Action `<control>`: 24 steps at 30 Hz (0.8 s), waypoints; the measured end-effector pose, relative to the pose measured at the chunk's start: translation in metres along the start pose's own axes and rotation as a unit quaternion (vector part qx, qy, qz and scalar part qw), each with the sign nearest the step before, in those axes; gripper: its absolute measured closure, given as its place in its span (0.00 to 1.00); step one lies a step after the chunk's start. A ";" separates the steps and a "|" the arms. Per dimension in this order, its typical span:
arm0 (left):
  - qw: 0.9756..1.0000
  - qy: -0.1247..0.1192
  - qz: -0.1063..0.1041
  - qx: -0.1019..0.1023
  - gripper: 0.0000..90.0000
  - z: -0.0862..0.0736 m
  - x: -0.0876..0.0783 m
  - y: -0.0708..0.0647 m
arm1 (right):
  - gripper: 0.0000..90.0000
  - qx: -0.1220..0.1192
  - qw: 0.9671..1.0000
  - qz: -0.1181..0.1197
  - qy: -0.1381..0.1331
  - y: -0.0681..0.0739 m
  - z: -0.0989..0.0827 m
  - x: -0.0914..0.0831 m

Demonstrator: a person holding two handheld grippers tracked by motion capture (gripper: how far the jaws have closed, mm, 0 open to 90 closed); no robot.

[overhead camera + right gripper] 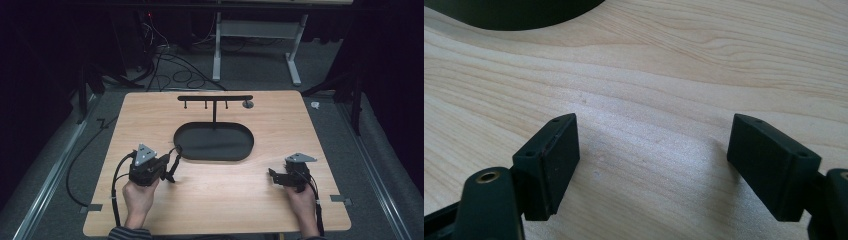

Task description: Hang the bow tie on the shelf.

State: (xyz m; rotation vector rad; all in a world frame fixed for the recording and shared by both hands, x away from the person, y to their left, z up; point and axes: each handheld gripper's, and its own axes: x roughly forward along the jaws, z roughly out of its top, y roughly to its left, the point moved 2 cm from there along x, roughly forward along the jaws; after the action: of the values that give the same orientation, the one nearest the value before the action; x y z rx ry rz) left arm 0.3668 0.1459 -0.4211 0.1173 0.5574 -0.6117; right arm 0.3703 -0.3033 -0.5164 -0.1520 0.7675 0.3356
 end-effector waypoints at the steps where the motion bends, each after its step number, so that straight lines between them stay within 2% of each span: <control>1: 1.000 -0.002 -0.002 0.001 1.00 0.002 0.000 -0.001 | 0.24 0.000 1.000 0.000 0.000 0.000 0.000 0.000; 8: 1.000 -0.011 -0.027 0.004 1.00 0.020 0.005 -0.006 | 0.24 0.000 1.000 0.000 0.000 0.000 0.000 0.000; 9: 0.999 -0.014 -0.037 0.003 1.00 0.025 0.007 -0.007 | 0.24 -0.001 1.000 0.001 0.000 0.000 0.000 0.000; 24: 0.997 -0.017 -0.066 0.027 1.00 0.051 0.019 -0.020 | 0.24 -0.002 1.000 0.001 0.000 0.000 0.000 0.000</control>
State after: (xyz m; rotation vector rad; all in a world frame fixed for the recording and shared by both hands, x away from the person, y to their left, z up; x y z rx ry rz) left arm 0.3917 0.1065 -0.3864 0.1216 0.5189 -0.7572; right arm 0.3702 -0.3033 -0.5165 -0.1551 0.7671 0.3396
